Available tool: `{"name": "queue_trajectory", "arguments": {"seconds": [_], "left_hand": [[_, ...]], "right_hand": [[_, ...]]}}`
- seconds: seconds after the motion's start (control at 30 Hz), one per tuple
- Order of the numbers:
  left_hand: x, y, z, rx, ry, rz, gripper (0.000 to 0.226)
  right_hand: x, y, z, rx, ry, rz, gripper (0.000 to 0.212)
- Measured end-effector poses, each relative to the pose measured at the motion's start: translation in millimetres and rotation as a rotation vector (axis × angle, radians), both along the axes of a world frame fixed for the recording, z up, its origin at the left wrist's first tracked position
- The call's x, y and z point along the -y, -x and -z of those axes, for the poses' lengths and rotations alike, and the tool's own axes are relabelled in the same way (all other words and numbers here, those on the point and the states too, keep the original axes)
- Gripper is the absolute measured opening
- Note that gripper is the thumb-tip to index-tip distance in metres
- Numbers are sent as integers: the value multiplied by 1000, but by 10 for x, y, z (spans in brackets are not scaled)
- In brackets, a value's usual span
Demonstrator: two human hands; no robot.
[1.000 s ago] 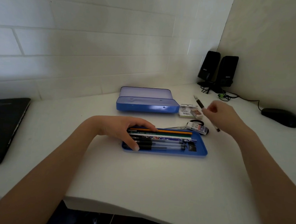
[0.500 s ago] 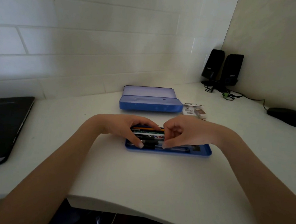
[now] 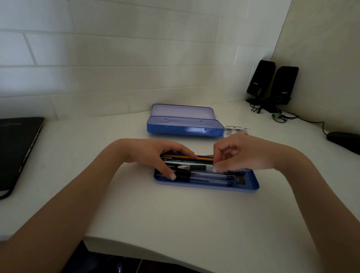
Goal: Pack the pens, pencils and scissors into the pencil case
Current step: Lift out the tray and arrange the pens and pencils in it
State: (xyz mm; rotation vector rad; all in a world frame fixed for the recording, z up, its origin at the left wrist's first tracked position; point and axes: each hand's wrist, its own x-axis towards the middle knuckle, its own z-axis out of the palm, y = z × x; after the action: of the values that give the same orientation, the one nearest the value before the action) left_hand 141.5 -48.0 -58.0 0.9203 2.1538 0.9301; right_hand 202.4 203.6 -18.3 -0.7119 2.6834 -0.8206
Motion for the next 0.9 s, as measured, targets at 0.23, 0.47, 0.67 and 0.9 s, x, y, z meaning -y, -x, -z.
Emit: {"name": "queue_trajectory", "arguments": {"seconds": [0.23,0.47,0.67,0.9], "left_hand": [[-7,-11,-24,13,8,23,66],[-10,-17,-15,15,3,-1,62],[-20,-19,-8,22,5,-12,57],[-24,-23,-11,23,4,-10,51]], "right_hand": [[273,-26,119,27,-74,-78,18],[331,-24,153,-11,-80,-75,22],[333,-30,159,-30,-98,-58,22],[472,-1,272,-142,-80,-24,31]]}}
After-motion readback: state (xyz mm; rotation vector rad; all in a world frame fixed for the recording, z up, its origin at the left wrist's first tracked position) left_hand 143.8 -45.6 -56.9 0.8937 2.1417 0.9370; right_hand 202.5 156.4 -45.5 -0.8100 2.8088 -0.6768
